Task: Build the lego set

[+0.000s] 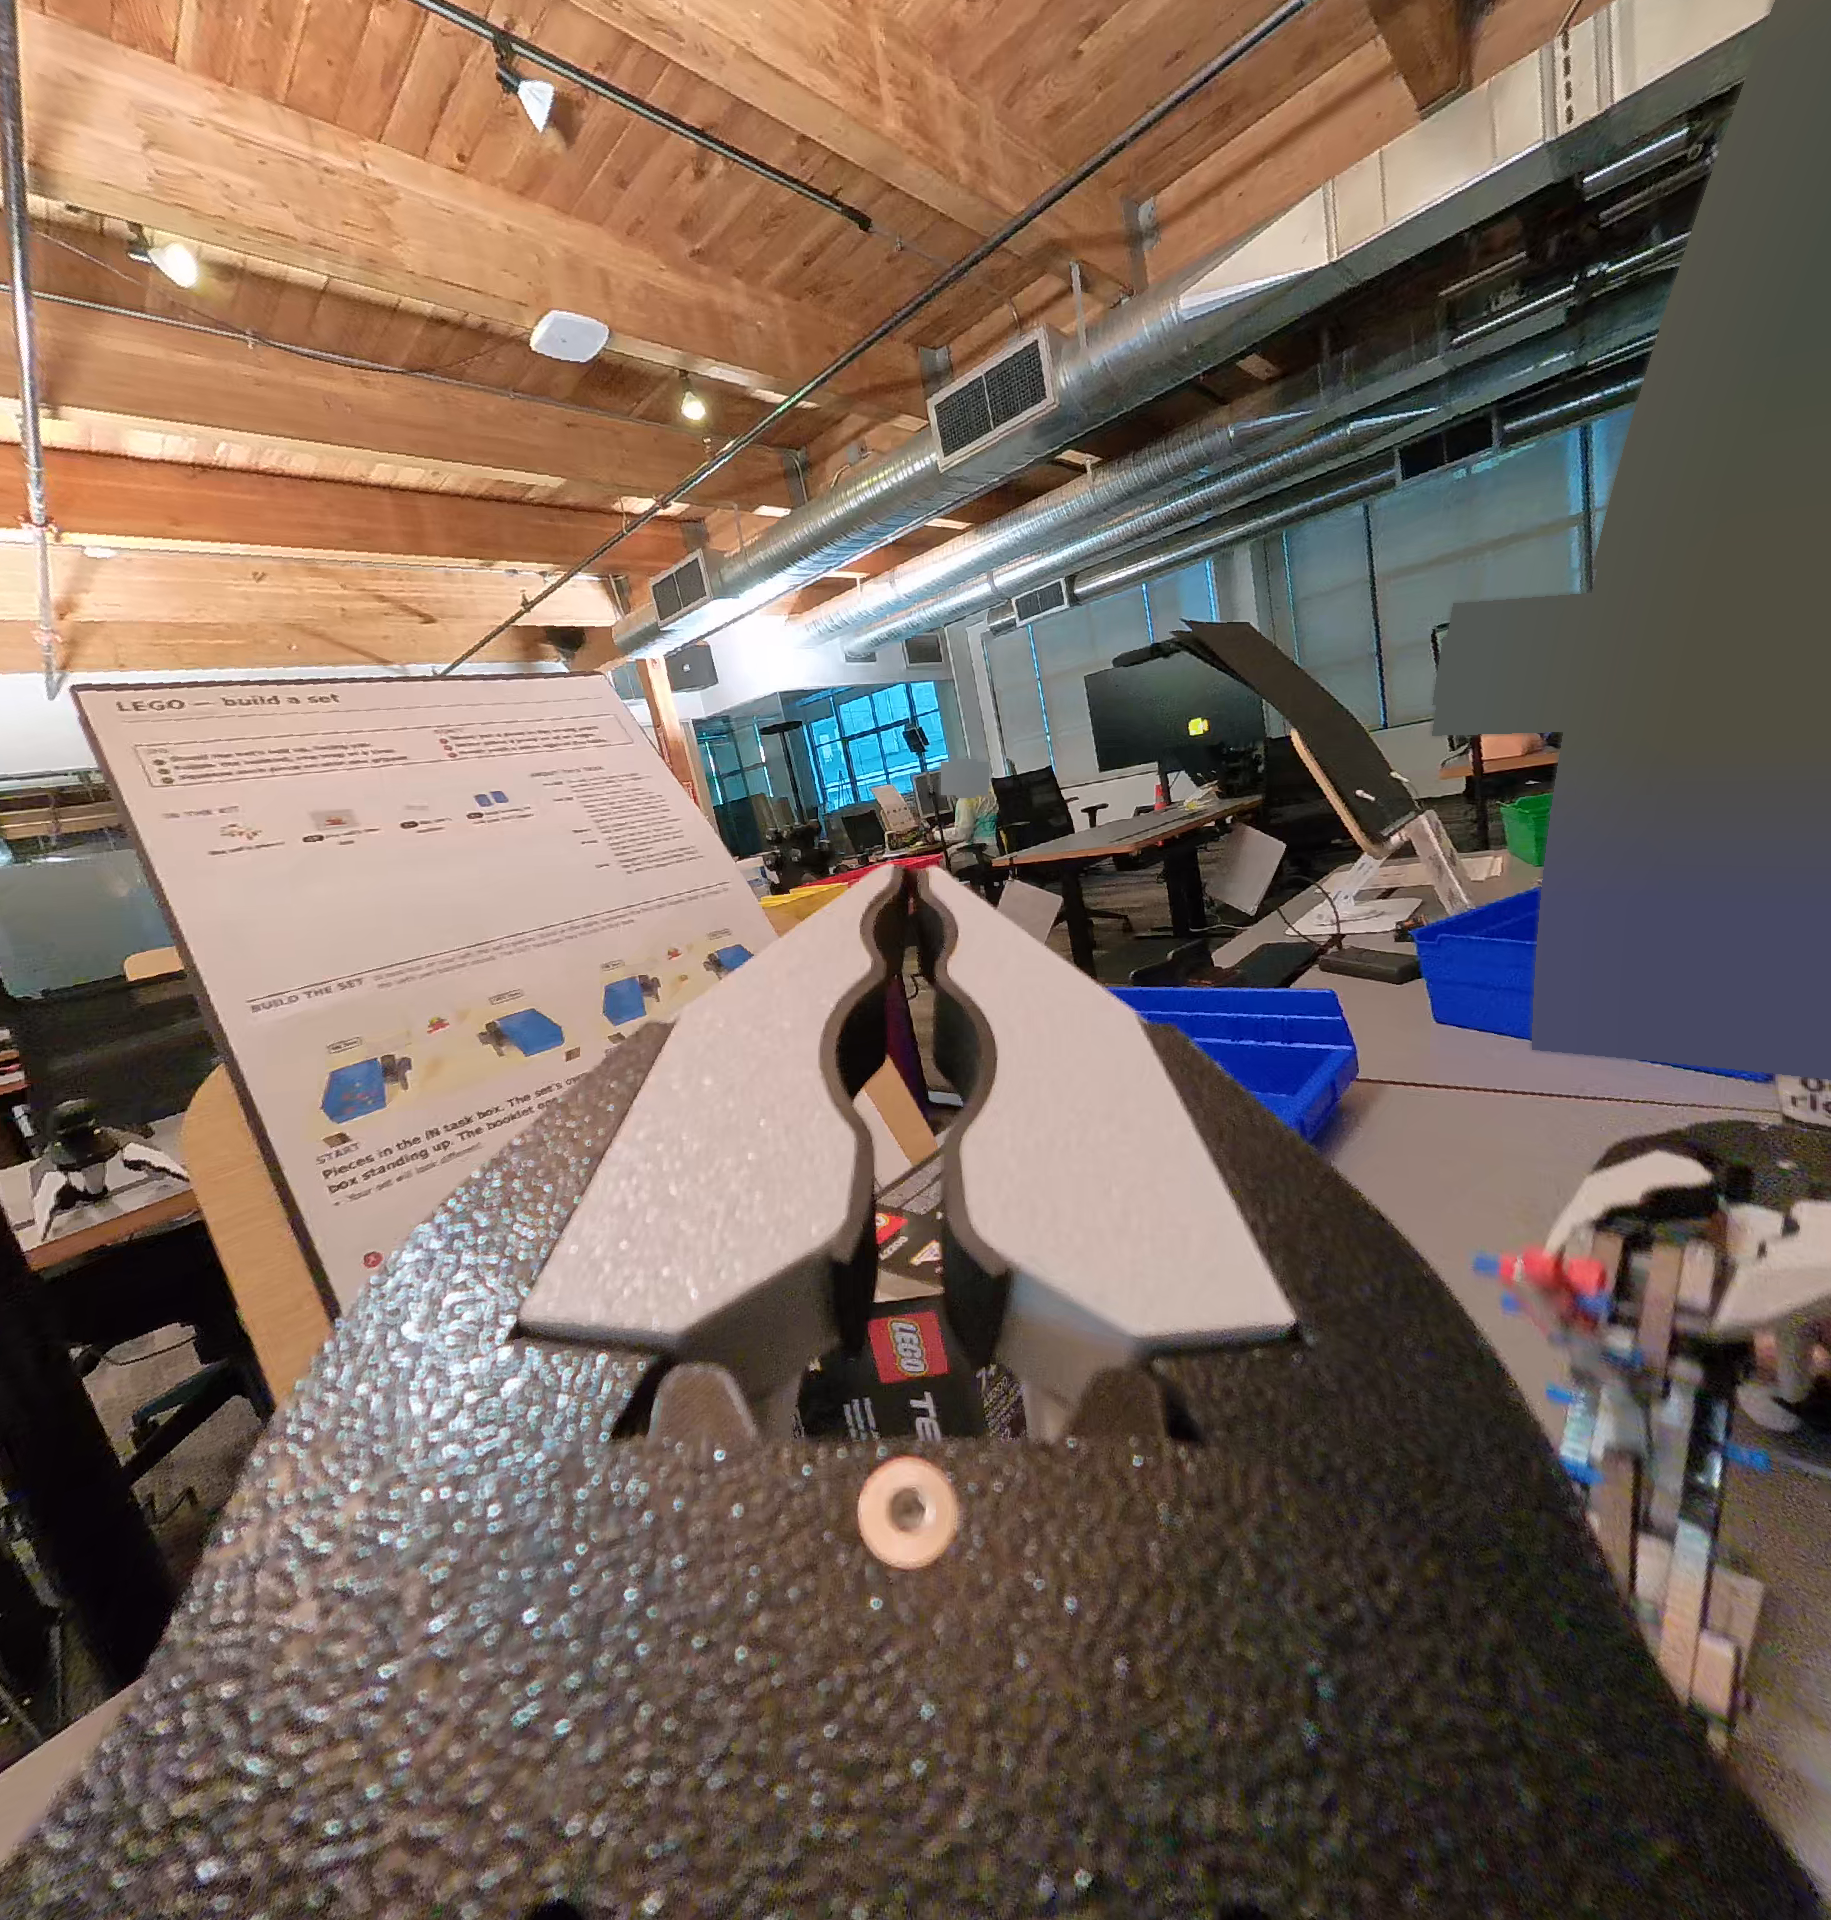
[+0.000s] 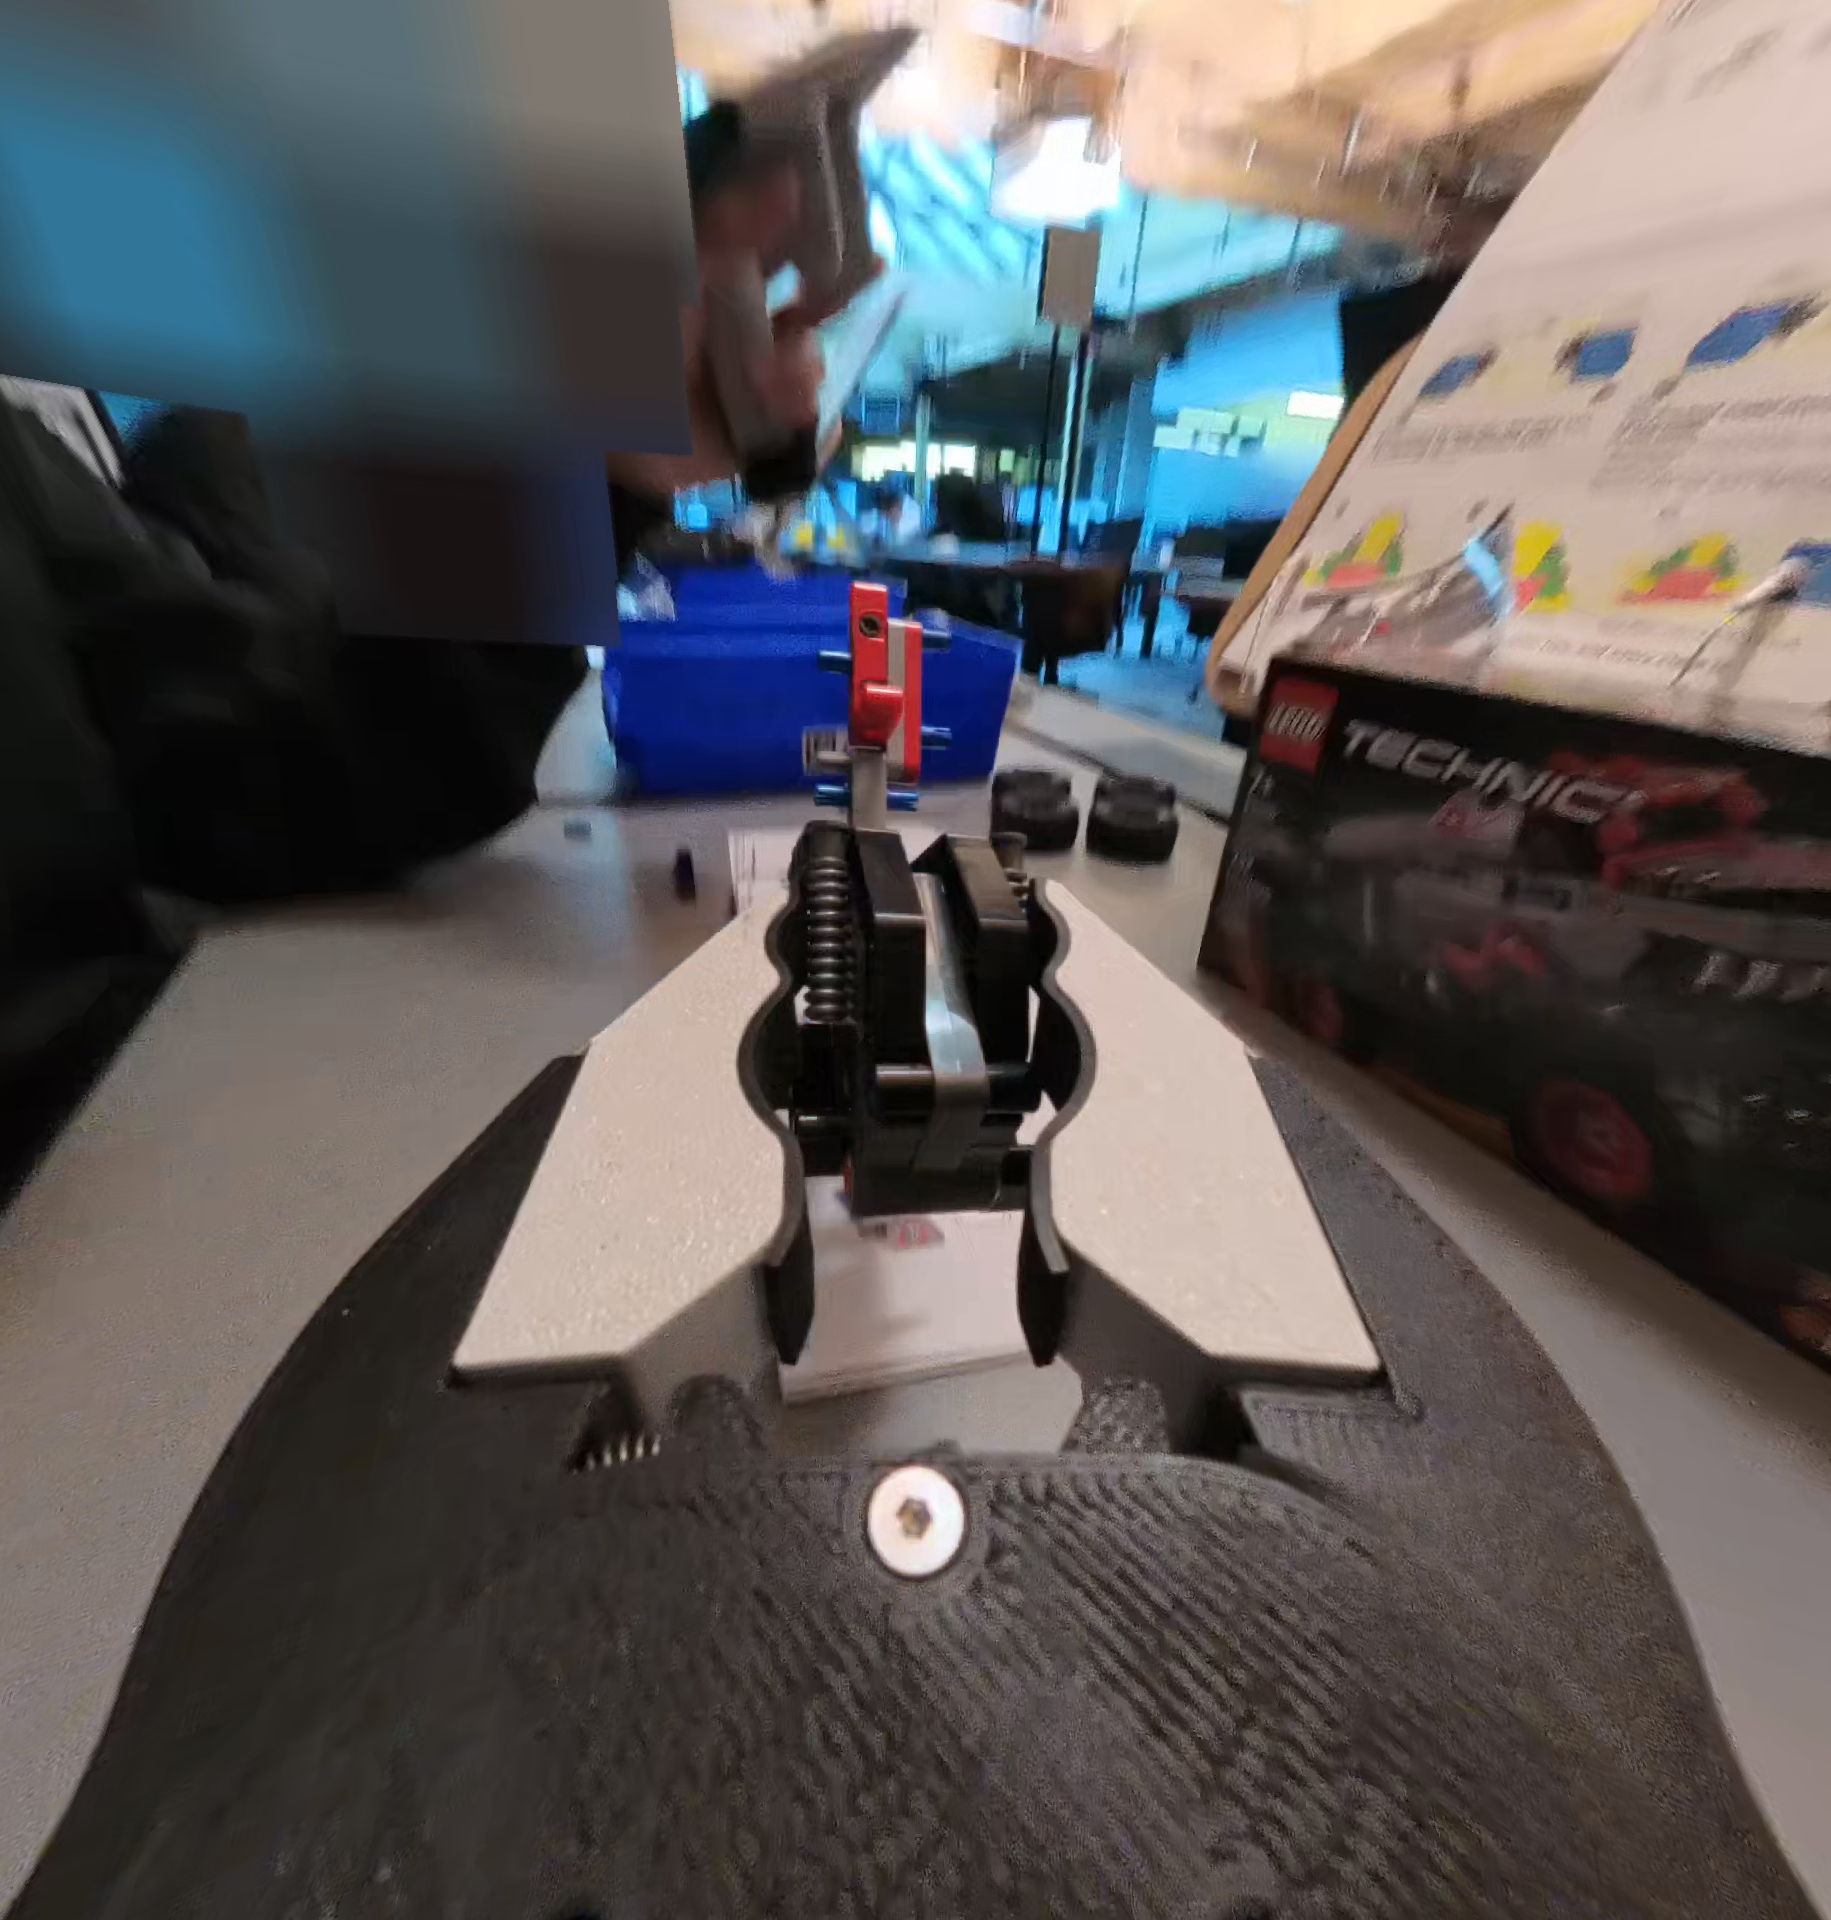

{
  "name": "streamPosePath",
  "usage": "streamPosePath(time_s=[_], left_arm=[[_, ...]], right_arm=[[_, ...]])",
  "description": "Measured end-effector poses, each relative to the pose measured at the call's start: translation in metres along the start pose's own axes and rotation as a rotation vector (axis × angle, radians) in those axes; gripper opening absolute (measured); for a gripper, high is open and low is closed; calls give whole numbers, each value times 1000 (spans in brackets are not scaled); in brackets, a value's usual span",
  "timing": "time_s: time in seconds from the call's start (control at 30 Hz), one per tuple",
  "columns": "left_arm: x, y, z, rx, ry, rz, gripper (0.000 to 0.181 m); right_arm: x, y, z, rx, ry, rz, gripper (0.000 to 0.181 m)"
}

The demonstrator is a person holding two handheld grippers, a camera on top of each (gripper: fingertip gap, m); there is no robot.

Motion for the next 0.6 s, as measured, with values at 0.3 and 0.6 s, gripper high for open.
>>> streamPosePath(time_s=[0.3, 0.6], left_arm=[[5, -3, -1, 0, -7, 20, 0], [5, -2, 2, -4, -5, 23, 0]], right_arm=[[0, -3, 2, -63, -42, -23, 39], [17, 11, 3, -124, 78, 427, 37]])
Point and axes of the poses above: each gripper's, where its closed fingertips meet, y back along the fingers, x out of its underside, z = x × y across the jaws, the point moved 10 cm from there along y, back along the fingers, and after that the axes turned 13 degrees about y, right-handed, at the moved point
